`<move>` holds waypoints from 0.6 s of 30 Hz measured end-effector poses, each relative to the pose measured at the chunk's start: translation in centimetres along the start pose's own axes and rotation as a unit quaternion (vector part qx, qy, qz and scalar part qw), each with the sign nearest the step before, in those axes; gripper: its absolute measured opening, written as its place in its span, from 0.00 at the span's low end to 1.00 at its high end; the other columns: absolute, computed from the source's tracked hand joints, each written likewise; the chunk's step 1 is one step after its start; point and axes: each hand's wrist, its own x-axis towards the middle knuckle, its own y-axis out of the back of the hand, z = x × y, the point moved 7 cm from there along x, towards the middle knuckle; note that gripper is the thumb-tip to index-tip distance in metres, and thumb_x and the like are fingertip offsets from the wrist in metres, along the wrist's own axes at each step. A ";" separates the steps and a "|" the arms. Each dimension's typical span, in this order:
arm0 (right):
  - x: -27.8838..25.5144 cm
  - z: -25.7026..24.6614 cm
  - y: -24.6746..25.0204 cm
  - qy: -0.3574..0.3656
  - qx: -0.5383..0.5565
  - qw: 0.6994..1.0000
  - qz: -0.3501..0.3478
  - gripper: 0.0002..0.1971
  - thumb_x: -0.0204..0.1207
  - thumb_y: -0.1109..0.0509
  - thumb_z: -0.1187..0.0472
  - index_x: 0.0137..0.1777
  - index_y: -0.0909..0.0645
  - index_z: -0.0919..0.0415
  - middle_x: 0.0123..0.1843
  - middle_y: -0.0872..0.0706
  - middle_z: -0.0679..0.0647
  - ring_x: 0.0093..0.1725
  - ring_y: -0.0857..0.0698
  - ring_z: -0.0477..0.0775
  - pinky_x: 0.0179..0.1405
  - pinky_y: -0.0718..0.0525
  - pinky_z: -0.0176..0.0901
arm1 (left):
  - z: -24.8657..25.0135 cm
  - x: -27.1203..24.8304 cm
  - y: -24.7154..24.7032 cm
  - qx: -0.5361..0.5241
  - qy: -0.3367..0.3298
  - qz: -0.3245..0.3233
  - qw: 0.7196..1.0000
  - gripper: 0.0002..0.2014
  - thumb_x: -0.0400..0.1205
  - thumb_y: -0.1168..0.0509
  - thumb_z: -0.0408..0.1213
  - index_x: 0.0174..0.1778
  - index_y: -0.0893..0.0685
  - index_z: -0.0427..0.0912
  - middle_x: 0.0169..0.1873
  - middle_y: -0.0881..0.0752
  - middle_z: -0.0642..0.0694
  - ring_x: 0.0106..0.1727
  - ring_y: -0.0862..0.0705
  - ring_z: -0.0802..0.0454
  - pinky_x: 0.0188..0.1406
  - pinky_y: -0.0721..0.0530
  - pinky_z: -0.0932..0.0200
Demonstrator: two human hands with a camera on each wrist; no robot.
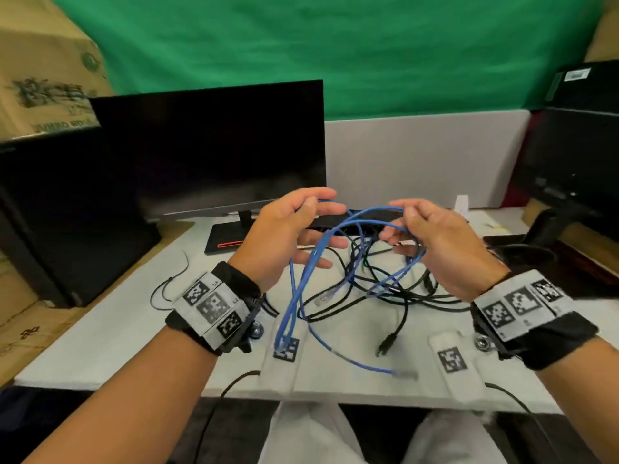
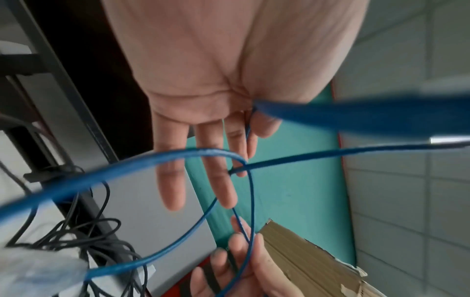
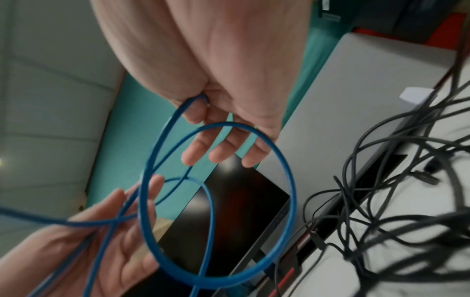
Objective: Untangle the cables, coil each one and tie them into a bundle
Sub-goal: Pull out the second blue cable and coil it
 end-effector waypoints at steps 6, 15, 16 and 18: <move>-6.0 -0.6 -0.1 -0.002 -0.192 0.980 -0.055 0.07 0.85 0.34 0.64 0.59 0.20 0.56 0.50 0.09 0.54 0.46 0.15 0.49 0.48 0.18 0.45 | 0.8 -5.0 -1.9 0.004 -0.022 -0.008 1.000 0.15 0.85 0.35 0.24 0.66 0.17 0.39 0.56 0.10 0.40 0.33 0.12 0.46 0.26 0.12 0.52; -13.0 -2.6 -2.8 0.080 -0.232 0.956 -0.160 0.15 0.84 0.33 0.59 0.70 0.20 0.50 0.60 0.12 0.51 0.61 0.14 0.47 0.62 0.16 0.48 | 2.2 -10.7 -7.2 0.145 -0.112 -0.081 0.980 0.18 0.88 0.42 0.25 0.62 0.15 0.53 0.54 0.09 0.49 0.42 0.09 0.43 0.36 0.11 0.46; -13.0 -2.4 -2.7 0.077 -0.234 0.957 -0.153 0.12 0.85 0.33 0.62 0.64 0.16 0.52 0.53 0.11 0.57 0.54 0.13 0.54 0.58 0.15 0.53 | 2.2 -10.8 -7.5 0.155 -0.118 -0.081 0.977 0.18 0.89 0.42 0.26 0.61 0.15 0.54 0.53 0.08 0.49 0.44 0.09 0.44 0.38 0.12 0.45; -12.6 -1.0 -2.0 0.047 -0.247 0.959 -0.131 0.09 0.84 0.34 0.64 0.52 0.11 0.53 0.41 0.12 0.56 0.43 0.16 0.52 0.53 0.17 0.53 | 2.5 -10.8 -7.7 0.170 -0.130 -0.071 0.974 0.17 0.89 0.41 0.28 0.59 0.14 0.55 0.52 0.08 0.51 0.46 0.09 0.48 0.41 0.13 0.49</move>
